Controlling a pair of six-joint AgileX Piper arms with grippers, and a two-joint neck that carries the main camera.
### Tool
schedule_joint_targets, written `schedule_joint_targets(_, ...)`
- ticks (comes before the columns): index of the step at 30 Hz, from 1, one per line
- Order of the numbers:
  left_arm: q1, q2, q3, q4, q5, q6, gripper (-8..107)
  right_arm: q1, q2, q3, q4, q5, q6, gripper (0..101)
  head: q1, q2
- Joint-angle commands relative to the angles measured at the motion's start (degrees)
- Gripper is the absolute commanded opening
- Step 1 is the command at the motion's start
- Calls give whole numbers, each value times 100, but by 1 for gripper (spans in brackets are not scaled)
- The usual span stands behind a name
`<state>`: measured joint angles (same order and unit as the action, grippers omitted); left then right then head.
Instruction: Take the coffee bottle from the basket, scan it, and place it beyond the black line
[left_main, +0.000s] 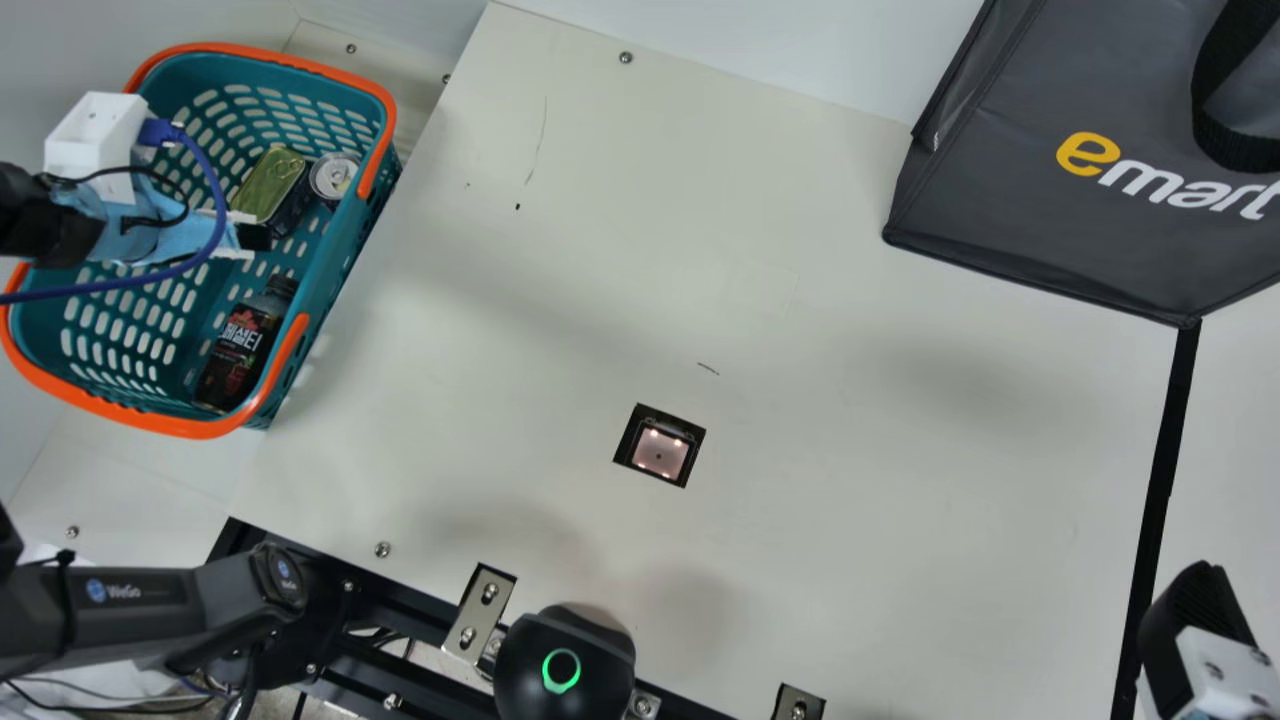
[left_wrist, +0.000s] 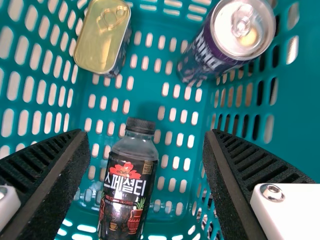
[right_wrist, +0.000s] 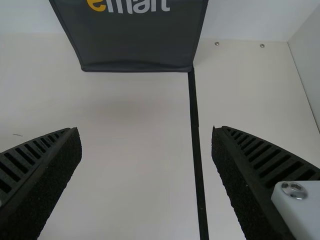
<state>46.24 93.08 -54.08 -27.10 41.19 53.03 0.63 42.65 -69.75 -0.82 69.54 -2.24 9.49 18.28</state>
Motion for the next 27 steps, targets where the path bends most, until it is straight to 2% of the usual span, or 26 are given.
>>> schedule_joint_targets(1,36,118,26,-68,-69,168,90,0,0,0,0,0,0,91,-157,14)
schedule_joint_targets(17,278,1070,54,-522,-687,1210,90,0,0,0,0,-8,0,91,-157,14)
schedule_joint_targets(27,295,1711,-237,-605,-838,1629,90,0,0,0,0,-13,0,91,-157,14)
